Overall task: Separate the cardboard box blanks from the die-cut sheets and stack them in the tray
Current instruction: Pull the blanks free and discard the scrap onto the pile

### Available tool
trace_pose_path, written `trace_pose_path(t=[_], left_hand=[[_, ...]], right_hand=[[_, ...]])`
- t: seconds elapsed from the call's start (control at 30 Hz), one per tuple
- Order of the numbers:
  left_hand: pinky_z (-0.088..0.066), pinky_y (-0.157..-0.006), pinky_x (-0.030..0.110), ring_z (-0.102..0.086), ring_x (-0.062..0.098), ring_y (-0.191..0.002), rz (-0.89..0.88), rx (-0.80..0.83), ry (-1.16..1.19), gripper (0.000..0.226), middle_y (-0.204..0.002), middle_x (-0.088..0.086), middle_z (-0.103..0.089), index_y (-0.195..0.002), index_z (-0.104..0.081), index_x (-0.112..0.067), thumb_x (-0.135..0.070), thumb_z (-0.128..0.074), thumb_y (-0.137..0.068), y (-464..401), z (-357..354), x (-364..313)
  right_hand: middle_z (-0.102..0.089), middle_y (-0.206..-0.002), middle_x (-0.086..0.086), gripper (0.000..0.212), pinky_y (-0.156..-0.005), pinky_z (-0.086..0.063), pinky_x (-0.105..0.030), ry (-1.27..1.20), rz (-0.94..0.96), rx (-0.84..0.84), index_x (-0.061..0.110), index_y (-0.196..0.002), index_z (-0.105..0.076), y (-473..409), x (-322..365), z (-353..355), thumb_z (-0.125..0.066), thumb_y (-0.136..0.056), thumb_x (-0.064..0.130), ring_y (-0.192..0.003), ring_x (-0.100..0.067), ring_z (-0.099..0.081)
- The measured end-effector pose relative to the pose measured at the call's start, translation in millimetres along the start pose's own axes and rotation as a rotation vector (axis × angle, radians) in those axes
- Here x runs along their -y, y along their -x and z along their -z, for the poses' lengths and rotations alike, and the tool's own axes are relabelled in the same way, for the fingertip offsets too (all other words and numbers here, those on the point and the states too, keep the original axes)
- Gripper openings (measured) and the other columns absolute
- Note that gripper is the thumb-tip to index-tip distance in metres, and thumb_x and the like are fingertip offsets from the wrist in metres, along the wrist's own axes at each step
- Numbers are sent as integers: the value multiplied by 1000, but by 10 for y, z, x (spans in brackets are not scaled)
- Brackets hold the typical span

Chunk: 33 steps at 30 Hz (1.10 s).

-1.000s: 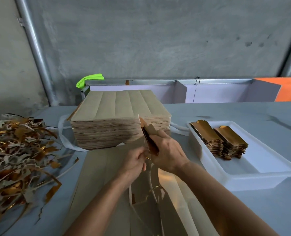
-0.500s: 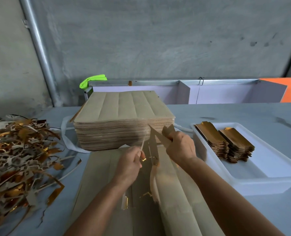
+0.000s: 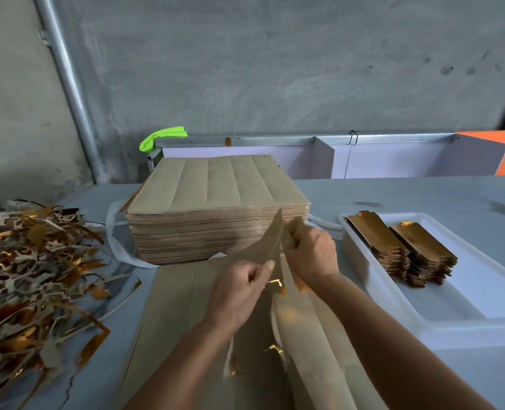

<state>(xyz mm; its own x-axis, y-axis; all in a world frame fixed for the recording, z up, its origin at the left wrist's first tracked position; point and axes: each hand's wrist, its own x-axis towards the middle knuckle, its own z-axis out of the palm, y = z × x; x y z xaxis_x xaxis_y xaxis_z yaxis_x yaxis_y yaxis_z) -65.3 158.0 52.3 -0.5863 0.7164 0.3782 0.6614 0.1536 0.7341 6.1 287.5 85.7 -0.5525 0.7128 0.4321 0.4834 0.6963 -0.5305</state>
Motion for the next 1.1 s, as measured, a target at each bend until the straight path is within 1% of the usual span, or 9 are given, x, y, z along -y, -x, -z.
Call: trace_pose_path(t=[0.1,0.2,0.27,0.43,0.57,0.7,0.8,0.93,1.1], left_hand=[[-29,-52,32,-50,20,-52,108,-128,-203,45,-50,-1,-50,-53,-48,-15,-39,-58,-90,-131,-7,-43],[-36,-62,26,-63,23,-81,154,-219,-251,21,-83,1,-68,-86,-63,-14,-34,-58,-89,-235,-52,-105],[-40,-67,29,-63,26,-88,158,-211,-266,22,-92,5,-69,-97,-63,-12,-32,-56,-91,-289,-68,-115],[-19,-55,29,-53,33,-67,43,-224,-277,20,-71,15,-63,-75,-62,-5,-15,-55,-91,-276,-61,-87],[-46,-55,40,-64,30,-67,413,-375,19,29,-72,10,-66,-69,-58,-6,-16,-48,-95,-262,11,183],[-42,-53,29,-64,25,-59,617,-463,186,30,-71,8,-69,-62,-57,-12,-7,-46,-90,-247,106,413],[-43,-57,28,-60,18,-54,647,-438,235,26,-68,4,-66,-65,-58,-12,-5,-47,-88,-218,102,434],[-30,-53,27,-42,18,-54,568,-318,305,23,-61,8,-50,-60,-58,-10,-5,-54,-82,-166,106,328],[-29,-55,27,-40,18,-62,491,-161,419,22,-64,9,-43,-57,-57,-8,0,-55,-78,-139,68,174]], right_hand=[[-47,-63,0,22,-57,-35,-29,0,85,59,16,-69,-39,65,55,-33,-53,-84,7,-61,-24,-45],[-62,-75,-14,19,-58,-40,-32,7,163,115,13,-71,-43,116,111,-88,-52,-86,8,-63,-26,-48],[-64,-78,-18,15,-59,-42,-34,-22,189,126,9,-72,-48,136,133,-108,-52,-86,6,-65,-30,-52],[-62,-71,-16,17,-62,-48,-39,-110,187,116,2,-72,-58,166,109,-98,-56,-87,9,-65,-31,-55],[-56,-68,-9,14,-57,-44,-27,-351,-250,91,2,-69,-63,24,-184,30,-60,-81,8,-65,-20,-51],[-62,-80,-15,11,-61,-55,-40,-670,-631,21,8,-69,-59,-3,-437,152,-63,-78,4,-72,-29,-60],[-63,-86,-14,13,-72,-56,-48,-612,-550,-39,12,-77,-61,14,-501,207,-59,-78,-1,-82,-32,-60],[-51,-109,-3,51,-86,-48,-43,-417,-355,-57,24,-132,-49,17,-511,239,-41,-90,-4,-99,-27,-52],[-67,-97,-14,23,-72,-53,-33,49,-184,105,3,-102,-66,-74,-328,111,-47,-96,13,-80,-24,-62]])
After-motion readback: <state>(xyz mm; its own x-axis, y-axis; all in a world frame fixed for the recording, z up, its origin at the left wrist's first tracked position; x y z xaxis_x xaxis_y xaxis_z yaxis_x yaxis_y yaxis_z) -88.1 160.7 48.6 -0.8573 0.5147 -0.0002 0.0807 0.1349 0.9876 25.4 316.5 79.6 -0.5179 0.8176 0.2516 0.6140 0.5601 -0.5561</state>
